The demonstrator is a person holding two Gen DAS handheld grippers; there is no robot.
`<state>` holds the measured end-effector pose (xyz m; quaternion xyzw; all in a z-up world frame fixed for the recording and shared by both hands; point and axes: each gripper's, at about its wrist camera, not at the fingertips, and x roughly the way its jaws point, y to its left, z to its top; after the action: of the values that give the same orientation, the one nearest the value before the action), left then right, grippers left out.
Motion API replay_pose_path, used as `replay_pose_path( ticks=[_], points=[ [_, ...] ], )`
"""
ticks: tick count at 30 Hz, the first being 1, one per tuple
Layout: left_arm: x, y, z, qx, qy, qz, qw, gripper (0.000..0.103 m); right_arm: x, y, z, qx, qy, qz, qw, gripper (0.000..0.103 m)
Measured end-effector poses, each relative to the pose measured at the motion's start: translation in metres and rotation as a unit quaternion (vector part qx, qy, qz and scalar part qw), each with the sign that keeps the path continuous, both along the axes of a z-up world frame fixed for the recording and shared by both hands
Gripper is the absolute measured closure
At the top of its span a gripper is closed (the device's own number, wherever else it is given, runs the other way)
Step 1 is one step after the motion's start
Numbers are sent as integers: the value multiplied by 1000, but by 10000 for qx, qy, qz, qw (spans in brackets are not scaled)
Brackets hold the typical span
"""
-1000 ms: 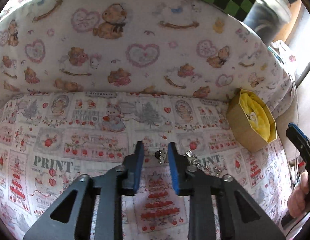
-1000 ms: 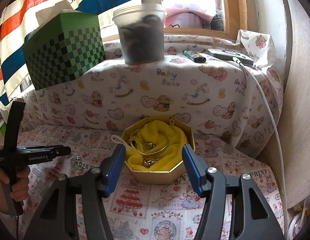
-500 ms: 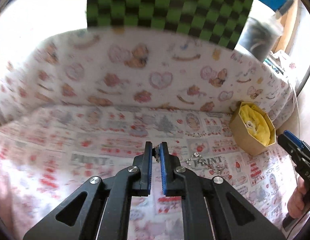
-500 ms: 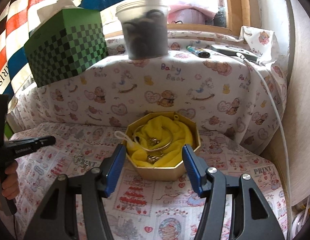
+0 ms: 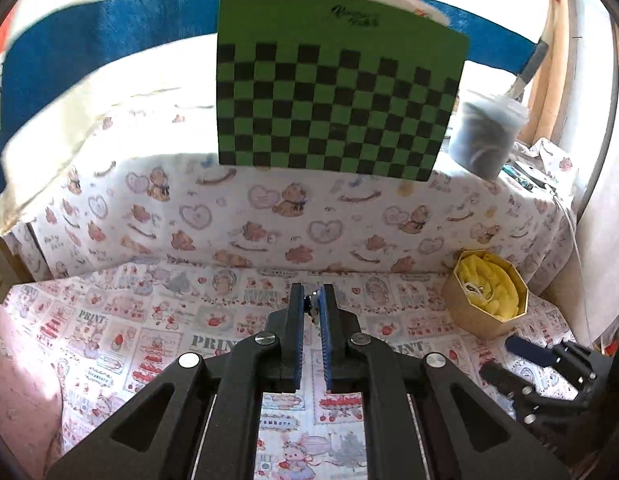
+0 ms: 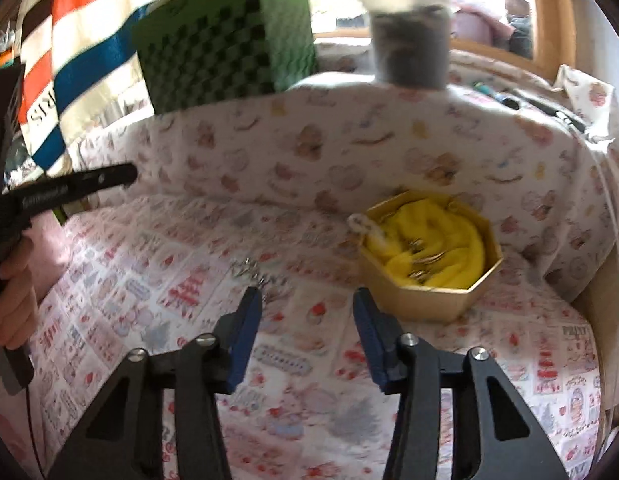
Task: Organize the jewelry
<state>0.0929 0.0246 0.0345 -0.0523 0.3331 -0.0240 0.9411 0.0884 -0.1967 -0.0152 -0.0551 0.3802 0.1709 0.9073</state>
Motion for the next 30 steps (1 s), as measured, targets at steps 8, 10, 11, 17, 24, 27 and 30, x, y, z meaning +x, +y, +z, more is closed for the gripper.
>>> replay_pose_path(
  ticks=[8,10,11,17,24,27,30],
  points=[
    [15,17,-18,178,113,368,9991,96,34,33,-6,-189,681,-129,9974,72],
    [19,23,-21,-27,224,265,9994,96,43,39,-9,-218,882,-220,9956,72],
    [20,23,-22,-37,265,174,9995,96,48,42,-12,-273,984,-257,9944,72],
    [24,22,-26,41,309,129,9994,96,68,56,-28,-537,1511,-418,9862,80],
    [26,29,-26,-118,381,210,9990,96,77,69,-34,-605,1593,-406,9845,84],
    [27,30,-27,-86,404,202,9989,98,78,78,-40,-855,1510,-475,9837,95],
    [26,27,-28,133,326,279,9990,98,75,79,-41,-808,1505,-491,9841,98]
  ],
)
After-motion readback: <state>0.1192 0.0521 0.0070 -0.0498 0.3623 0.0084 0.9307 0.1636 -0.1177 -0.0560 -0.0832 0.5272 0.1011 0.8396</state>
